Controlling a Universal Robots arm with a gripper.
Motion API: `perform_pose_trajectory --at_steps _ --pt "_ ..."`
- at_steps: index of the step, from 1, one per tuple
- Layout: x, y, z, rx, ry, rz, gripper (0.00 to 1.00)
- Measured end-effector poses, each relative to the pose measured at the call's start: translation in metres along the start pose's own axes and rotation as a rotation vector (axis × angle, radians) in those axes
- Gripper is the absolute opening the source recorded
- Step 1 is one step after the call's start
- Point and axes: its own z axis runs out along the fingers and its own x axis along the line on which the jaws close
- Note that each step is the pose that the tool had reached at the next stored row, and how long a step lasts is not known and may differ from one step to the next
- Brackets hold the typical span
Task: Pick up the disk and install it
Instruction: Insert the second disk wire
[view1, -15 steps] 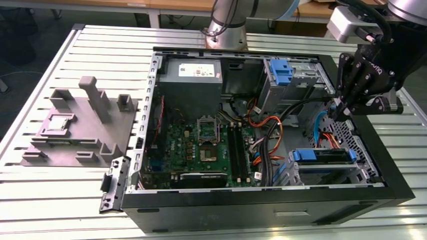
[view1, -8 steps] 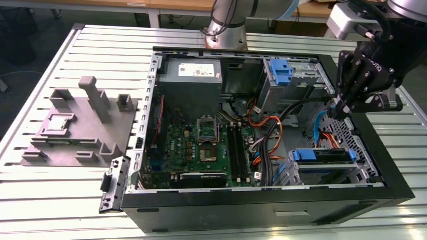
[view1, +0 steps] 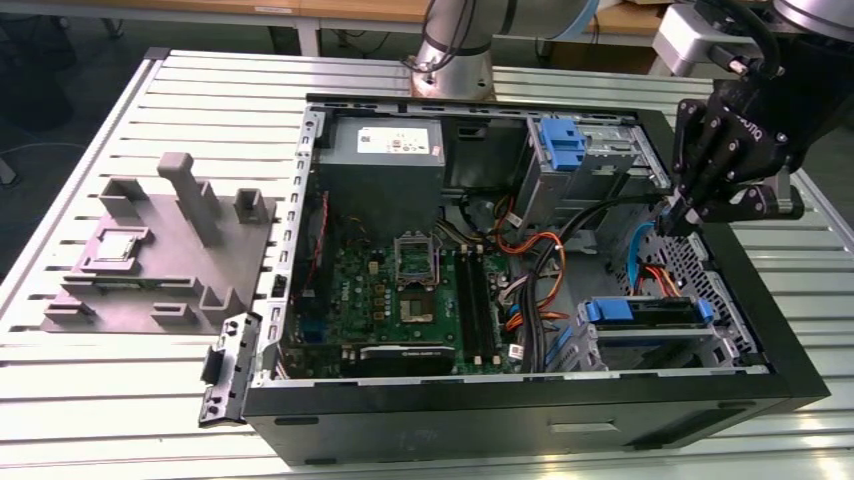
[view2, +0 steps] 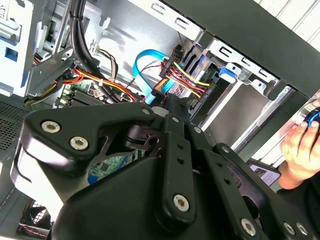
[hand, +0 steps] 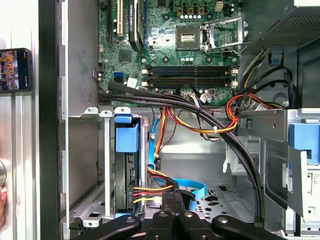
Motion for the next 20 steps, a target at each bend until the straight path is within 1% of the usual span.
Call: perform_pose_trajectory --at_steps 4,8,10,13,17,20 --pt "0.0 0.0009 -0.0009 0.0 -0.0012 0.0 0.1" --pt "0.0 0.003 -0.0023 -0.0001 -0.0078 0.0 0.1" --pt "-0.0002 0.0047 -0.0025 -0.0002 -0.0093 0.0 0.1" --pt "-0.0013 0.0079 -0.0027 -0.0002 -0.0093 0.0 0.1" --pt "-0.0048 0.008 -0.0038 -0.0001 -0.0088 0.0 0.1" --pt "-0.008 0.008 -0.005 -0.0002 -0.0056 0.0 0.1"
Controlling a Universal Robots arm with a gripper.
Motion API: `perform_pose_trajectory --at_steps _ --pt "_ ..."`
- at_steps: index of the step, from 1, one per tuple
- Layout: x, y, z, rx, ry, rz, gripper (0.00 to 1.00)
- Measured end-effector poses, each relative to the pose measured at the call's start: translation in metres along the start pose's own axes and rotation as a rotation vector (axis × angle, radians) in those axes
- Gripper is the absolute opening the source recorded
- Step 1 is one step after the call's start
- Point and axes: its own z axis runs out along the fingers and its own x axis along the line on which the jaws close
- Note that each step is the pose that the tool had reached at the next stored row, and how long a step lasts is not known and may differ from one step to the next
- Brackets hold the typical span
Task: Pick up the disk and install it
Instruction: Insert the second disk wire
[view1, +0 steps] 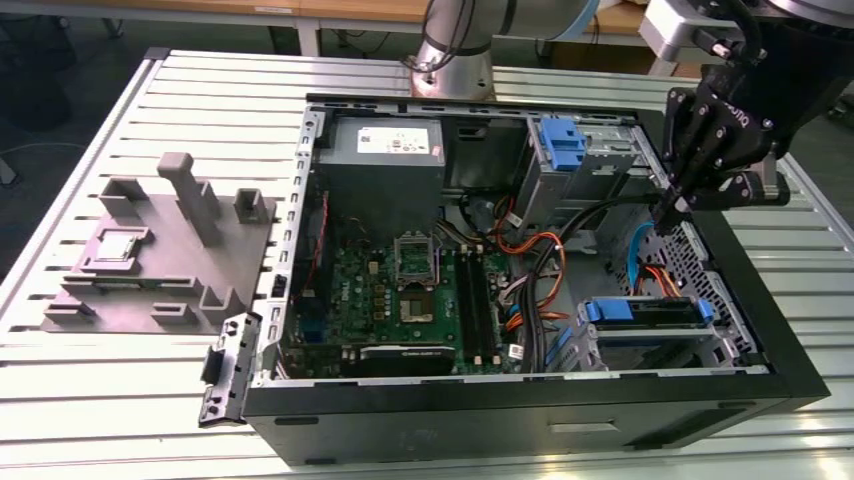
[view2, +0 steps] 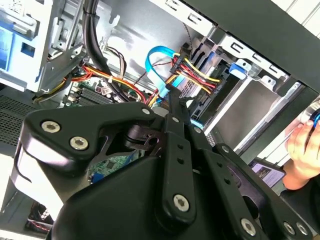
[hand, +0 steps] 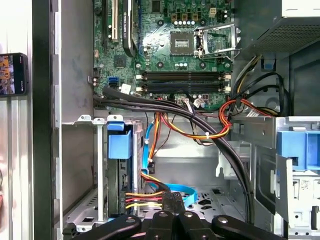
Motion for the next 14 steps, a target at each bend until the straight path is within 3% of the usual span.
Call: perform_pose_trajectory --at_steps 3,8,11,12,13,14 --pt "-0.0033 -0.0001 -0.0009 0.0 0.0081 0.0 0.1" --pt "-0.0112 -0.0008 -0.0013 -0.0017 0.0323 0.0 0.1" --pt "-0.0178 -0.0016 -0.0014 -0.0036 0.041 0.0 0.1" --pt "-0.0192 -0.0018 -0.0013 -0.0036 0.0508 0.0 0.11" --pt "-0.0205 -0.0019 -0.0011 -0.0034 0.0662 0.0 0.11" --pt "-0.0216 -0.0021 -0.001 -0.0032 0.0804 0.0 0.17"
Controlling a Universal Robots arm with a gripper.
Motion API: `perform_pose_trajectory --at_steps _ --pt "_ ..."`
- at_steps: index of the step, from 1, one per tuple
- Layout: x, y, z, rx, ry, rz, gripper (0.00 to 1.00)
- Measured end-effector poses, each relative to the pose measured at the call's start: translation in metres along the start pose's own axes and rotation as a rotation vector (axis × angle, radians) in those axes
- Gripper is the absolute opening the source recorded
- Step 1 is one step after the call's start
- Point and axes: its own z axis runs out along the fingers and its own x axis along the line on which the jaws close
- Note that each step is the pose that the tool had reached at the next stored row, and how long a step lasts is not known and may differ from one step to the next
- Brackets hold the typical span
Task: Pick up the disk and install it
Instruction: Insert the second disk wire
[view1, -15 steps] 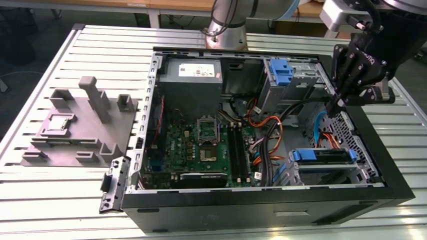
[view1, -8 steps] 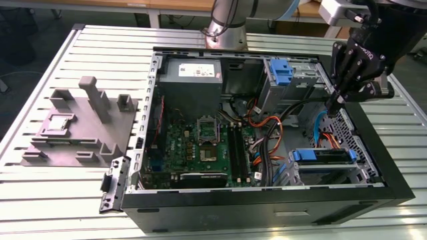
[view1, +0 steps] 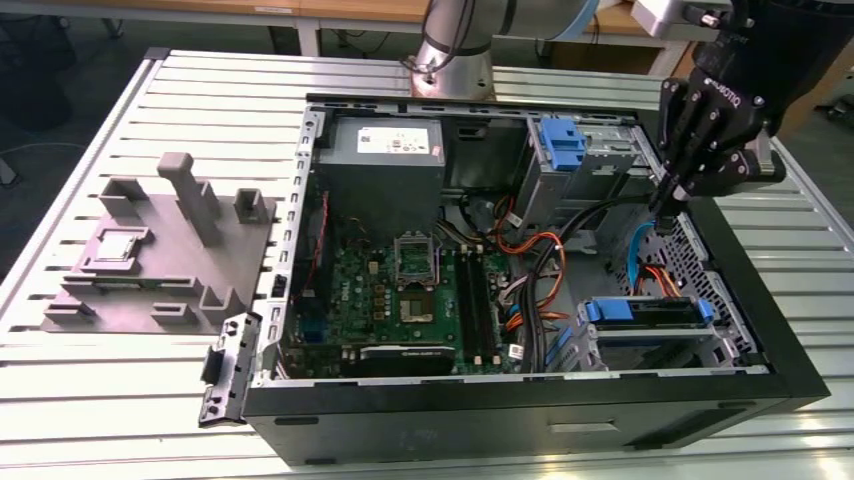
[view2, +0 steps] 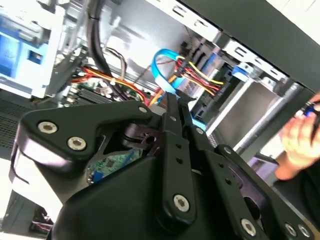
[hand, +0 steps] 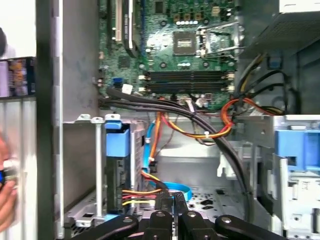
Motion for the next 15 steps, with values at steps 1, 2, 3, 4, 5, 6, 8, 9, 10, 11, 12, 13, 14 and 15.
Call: perform_pose_trajectory --at_steps 1,2,3,4,5,6,8,9,10,11,12,13,14,15 --pt "-0.001 -0.0003 0.0002 0.0003 0.0139 0.0 0.17" --pt "-0.002 -0.0005 0.0004 0.0005 0.0265 0.0 0.17" --pt "-0.0029 -0.0009 0.0008 0.0007 0.0361 0.0 0.17" --pt "-0.0037 -0.0014 0.0015 0.0008 0.0426 0.0 0.17" --pt "-0.0042 -0.0018 0.0027 0.0009 0.0464 0.0 0.17" --pt "-0.0047 -0.0022 0.004 0.001 0.0478 0.0 0.17" --pt "-0.0052 -0.0025 0.0063 0.0009 0.0479 0.0 0.17" --pt "-0.0053 -0.0025 0.0068 0.0009 0.0479 0.0 0.17" --pt "-0.0053 -0.0026 0.0068 0.0009 0.0481 0.0 0.17" --pt "-0.0052 -0.0026 0.0067 0.0008 0.0454 0.0 0.17" --pt "-0.0053 -0.0026 0.0069 0.0007 0.0375 0.0 0.17" --pt "-0.0053 -0.0026 0.0066 0.0007 0.0336 0.0 0.17" --pt "-0.0053 -0.0026 0.0059 0.0005 0.0329 0.0 0.17" --pt "-0.0052 -0.0027 0.0049 0.0002 0.0327 0.0 0.17"
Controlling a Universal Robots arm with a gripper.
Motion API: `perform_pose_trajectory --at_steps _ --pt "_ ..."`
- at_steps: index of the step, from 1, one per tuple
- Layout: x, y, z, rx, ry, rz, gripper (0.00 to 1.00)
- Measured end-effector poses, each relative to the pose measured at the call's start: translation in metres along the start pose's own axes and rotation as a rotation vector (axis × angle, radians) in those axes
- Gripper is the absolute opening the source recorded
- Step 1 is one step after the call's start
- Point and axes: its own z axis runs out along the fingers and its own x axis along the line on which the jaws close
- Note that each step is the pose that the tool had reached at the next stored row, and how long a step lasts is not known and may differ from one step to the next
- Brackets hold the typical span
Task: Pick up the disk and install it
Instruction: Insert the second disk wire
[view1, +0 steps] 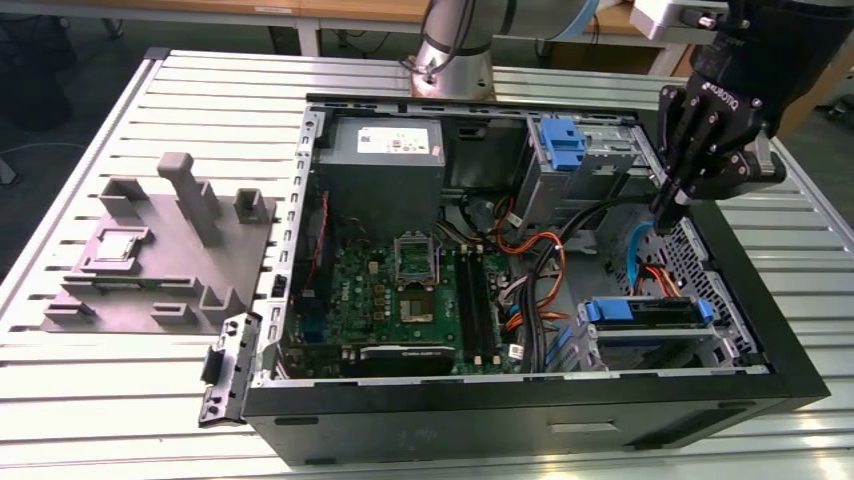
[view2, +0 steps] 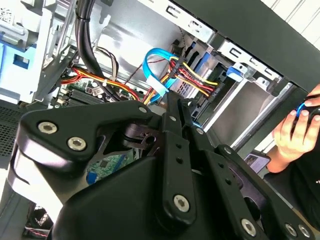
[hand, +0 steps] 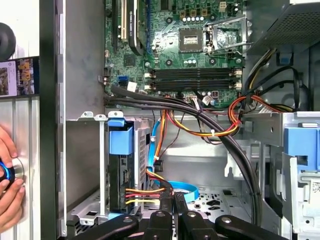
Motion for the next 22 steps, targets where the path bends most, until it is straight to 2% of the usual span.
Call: perform_pose_trajectory --at_steps 7,9,12,13,14,15,17,22 --pt "-0.0007 0.0 -0.0043 -0.0015 -0.0004 0.0 0.17" --pt "-0.003 0.0 -0.0045 -0.0015 0.005 0.0 0.17" --pt "-0.0074 -0.0001 -0.0028 -0.0012 0.0234 0.0 0.18" --pt "-0.0085 -0.0001 -0.0018 -0.0011 0.0287 0.0 0.24" --pt "-0.0095 -0.0001 -0.0008 -0.001 0.0333 0.0 0.24" --pt "-0.0104 -0.0001 0.0006 -0.0009 0.0368 0.0 0.31" --pt "-0.0115 -0.0001 0.0033 -0.0008 0.0436 0.0 0.31" --pt "-0.0121 -0.0001 0.0066 -0.0002 0.0798 -0.001 0.31"
